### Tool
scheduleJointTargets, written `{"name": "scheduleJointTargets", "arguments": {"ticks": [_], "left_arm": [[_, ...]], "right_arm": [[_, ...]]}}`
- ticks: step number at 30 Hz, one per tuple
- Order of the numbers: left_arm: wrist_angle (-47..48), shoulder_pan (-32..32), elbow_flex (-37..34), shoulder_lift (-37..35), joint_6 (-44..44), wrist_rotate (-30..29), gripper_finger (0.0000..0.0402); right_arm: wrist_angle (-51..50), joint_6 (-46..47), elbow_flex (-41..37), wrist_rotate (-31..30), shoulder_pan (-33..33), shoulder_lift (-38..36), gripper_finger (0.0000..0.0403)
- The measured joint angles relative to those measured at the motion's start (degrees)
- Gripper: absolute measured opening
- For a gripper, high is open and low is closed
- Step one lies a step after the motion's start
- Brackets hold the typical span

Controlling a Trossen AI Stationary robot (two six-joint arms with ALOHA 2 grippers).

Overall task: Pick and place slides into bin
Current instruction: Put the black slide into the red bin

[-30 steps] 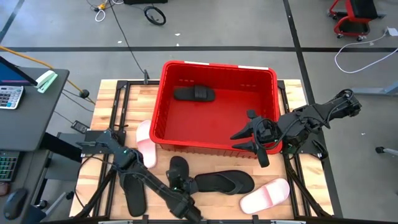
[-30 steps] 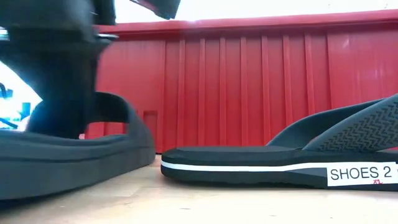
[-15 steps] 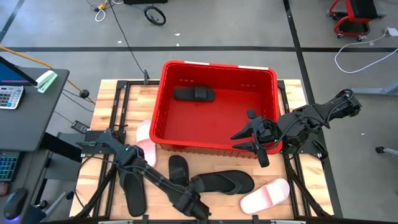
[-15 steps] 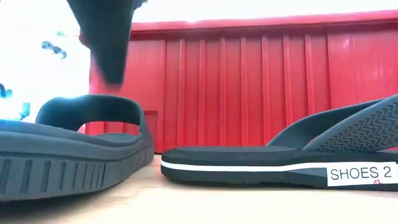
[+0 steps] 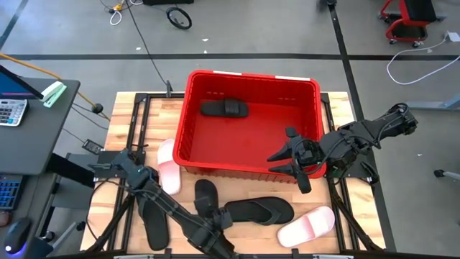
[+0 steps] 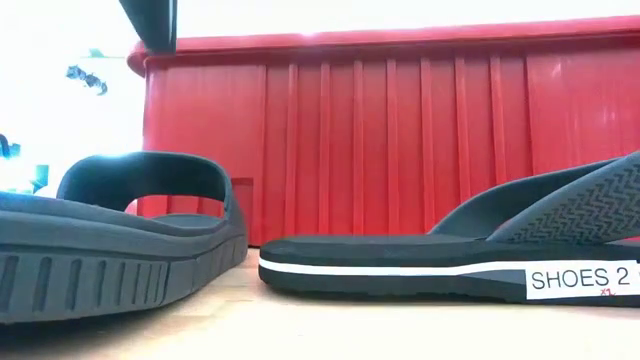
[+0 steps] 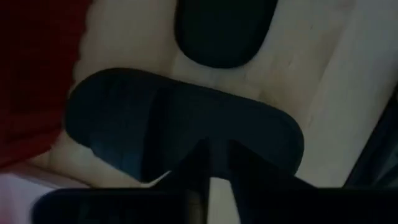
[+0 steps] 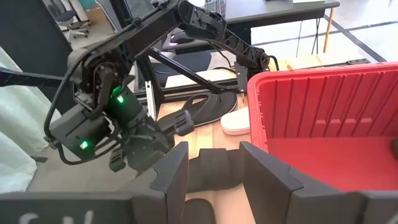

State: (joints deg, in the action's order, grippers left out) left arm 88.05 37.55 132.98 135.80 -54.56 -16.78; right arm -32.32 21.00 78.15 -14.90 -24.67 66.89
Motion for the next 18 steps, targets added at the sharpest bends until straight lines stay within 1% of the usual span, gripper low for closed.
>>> {"name": "scheduleJointTargets", "arguments": {"ticks": [6, 10, 12, 14, 18], "left_arm": [[0.44, -1.77, 0.01, 1.01, 2.64, -0.2, 0.0179], [-0.21, -3.17, -0.92, 1.04, 4.26, -0.14, 0.0234], [-0.13, -3.79, -1.61, 1.08, 4.21, -0.09, 0.0248], [-0.62, -4.26, -2.82, 1.06, 3.95, -0.13, 0.0252], [-0.45, -4.48, -6.52, 1.12, 2.12, 0.4, 0.0237]], "right_arm": [[0.0, 0.01, 0.0, 0.0, -0.81, 0.0, 0.0148], [-0.45, 0.78, 0.0, -0.01, -1.9, 0.0, 0.0148], [-0.48, 1.58, 0.0, 0.06, -2.38, 0.0, 0.0148], [-0.57, 1.94, 0.0, 0.02, -2.79, 0.0, 0.0148], [-0.84, 1.98, 0.0, 0.02, -3.26, 0.0, 0.0148]]}}
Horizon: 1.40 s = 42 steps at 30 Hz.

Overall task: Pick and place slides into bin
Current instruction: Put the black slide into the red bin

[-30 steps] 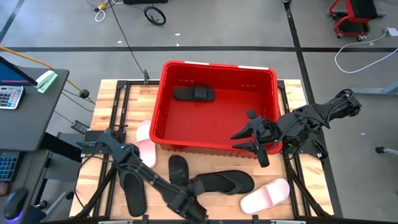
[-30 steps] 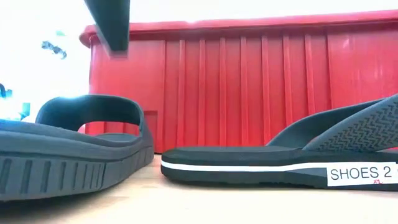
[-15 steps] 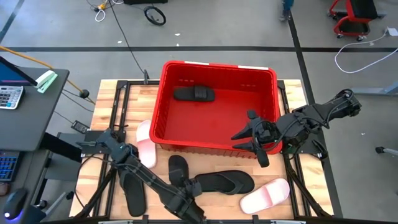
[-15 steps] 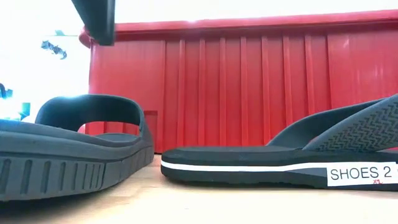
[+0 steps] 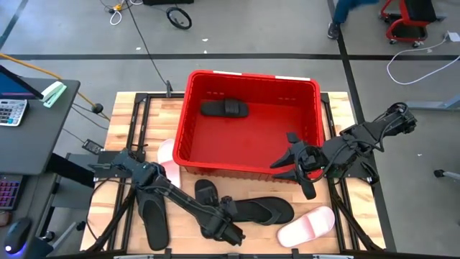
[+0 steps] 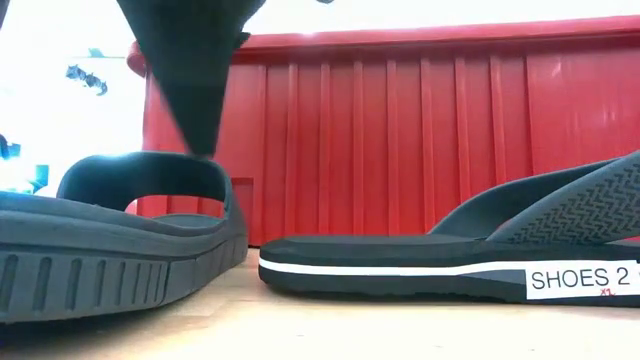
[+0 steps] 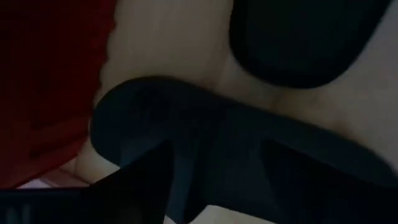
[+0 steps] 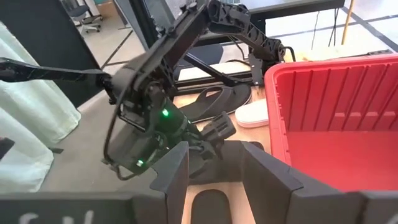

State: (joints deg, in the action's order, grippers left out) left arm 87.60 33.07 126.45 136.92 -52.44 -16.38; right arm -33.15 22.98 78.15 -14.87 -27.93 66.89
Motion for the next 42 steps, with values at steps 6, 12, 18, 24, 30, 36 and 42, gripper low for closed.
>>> {"name": "scheduleJointTargets", "arguments": {"ticks": [6, 12, 18, 24, 30, 36, 42], "left_arm": [[0.18, 0.6, -3.92, -0.09, -1.3, 3.25, 0.0217], [0.67, 0.68, -4.57, -0.09, -2.43, 3.59, 0.0228], [1.36, 0.68, -4.59, -0.09, -2.41, 4.45, 0.0245], [2.52, -0.07, -4.62, -0.09, -3.94, 1.67, 0.0237], [1.93, -1.5, -7.21, -0.02, -3.91, -0.8, 0.0212], [1.96, -2.11, -13.17, -0.09, -5.79, -1.42, 0.0198], [2.32, -2.07, -12.97, -0.04, -9.47, -0.55, 0.0134]], "right_arm": [[0.03, 0.02, 0.0, -0.02, 0.03, 0.0, 0.0148], [0.12, 0.02, 0.0, -0.04, 0.03, 0.0, 0.0148], [0.22, 0.07, 0.0, -0.04, 0.03, 0.0, 0.0148], [0.25, 0.05, 0.0, -1.9, 0.03, 0.0, 0.0148], [0.38, 0.04, 0.0, -2.64, 0.06, 0.0, 0.0148], [0.5, -0.04, 0.0, -2.67, 0.06, 0.0, 0.0148], [0.47, -0.11, 0.0, -2.69, 0.06, 0.0, 0.0148]]}}
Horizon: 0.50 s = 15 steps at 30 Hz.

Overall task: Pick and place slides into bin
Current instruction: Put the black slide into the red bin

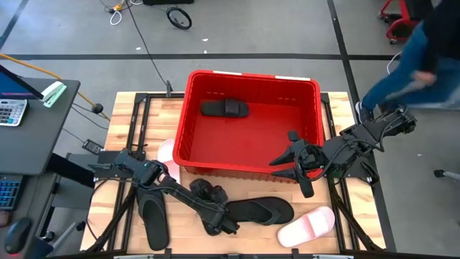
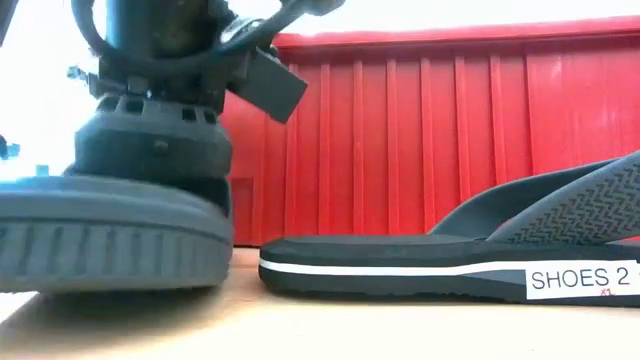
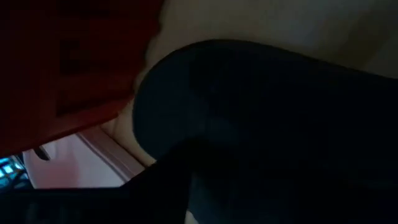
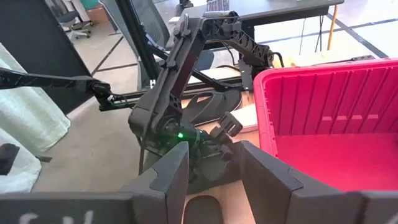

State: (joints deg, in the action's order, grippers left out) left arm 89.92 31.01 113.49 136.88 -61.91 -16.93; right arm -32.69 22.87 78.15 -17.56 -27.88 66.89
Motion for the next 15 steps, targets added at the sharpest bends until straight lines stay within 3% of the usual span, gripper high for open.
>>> {"name": "scheduleJointTargets", "arguments": {"ticks": [6, 15], "left_arm": [[-0.02, 0.24, 6.05, 0.02, 0.03, 1.14, 0.0018], [-0.68, 1.74, 21.72, -0.22, 1.05, 0.77, 0.0013]], "right_arm": [[-0.04, -0.81, 0.0, 0.0, 0.0, 0.0, 0.0148], [-0.53, -2.17, 0.0, 0.0, -0.01, 0.0, 0.0148]]}}
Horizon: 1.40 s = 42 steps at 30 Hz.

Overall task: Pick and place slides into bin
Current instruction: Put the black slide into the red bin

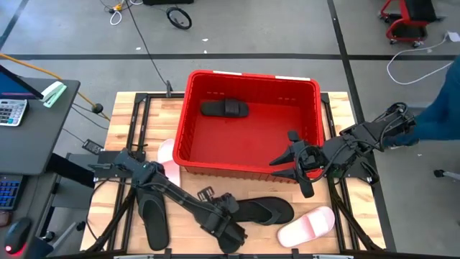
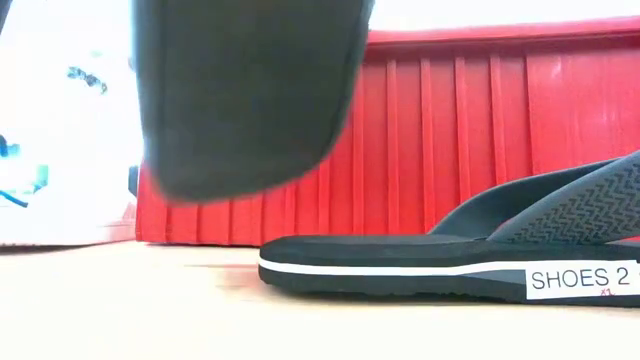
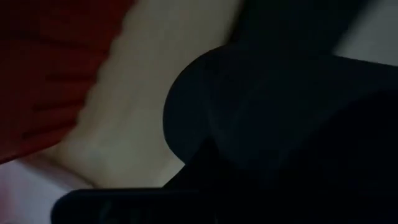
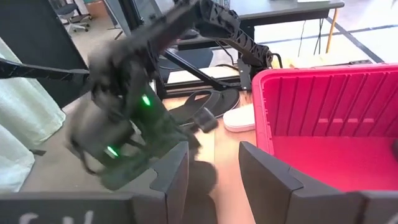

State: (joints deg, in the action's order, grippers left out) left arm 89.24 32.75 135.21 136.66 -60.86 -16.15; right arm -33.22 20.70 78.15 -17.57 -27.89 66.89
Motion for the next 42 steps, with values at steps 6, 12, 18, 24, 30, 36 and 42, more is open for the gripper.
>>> {"name": "scheduleJointTargets", "arguments": {"ticks": [6, 12, 18, 24, 30, 36, 42], "left_arm": [[-2.73, 2.23, -0.34, -6.55, -0.91, -1.49, 0.0016], [-5.07, 3.29, -0.91, -12.56, 7.71, -11.86, 0.0012], [-10.24, 0.08, -0.91, -17.97, 21.84, -27.14, 0.0012], [-17.94, -7.14, -0.91, -22.04, 44.52, -28.38, 0.0012], [-25.75, -13.11, -0.93, -25.13, 65.41, -25.33, 0.0012], [-35.91, -16.88, -0.97, -28.05, 84.33, -14.12, 0.0012], [-44.29, -18.85, -0.89, -30.76, 97.14, -5.35, 0.0012]], "right_arm": [[1.03, 3.28, -0.02, 0.18, -0.04, 0.0, 0.0148], [1.52, 4.83, -0.02, 3.58, -0.08, -0.21, 0.0148], [4.96, 3.64, -0.02, 3.68, -0.08, -0.24, 0.0148], [7.48, -4.73, -0.02, 3.68, 0.01, -0.87, 0.0148], [7.39, -28.13, -0.02, 0.66, -0.01, -3.45, 0.0148], [7.25, -47.67, -0.02, -12.42, 0.81, -6.42, 0.0148], [4.97, -51.52, 0.0, -6.76, 4.06, -7.45, 0.0148]]}}
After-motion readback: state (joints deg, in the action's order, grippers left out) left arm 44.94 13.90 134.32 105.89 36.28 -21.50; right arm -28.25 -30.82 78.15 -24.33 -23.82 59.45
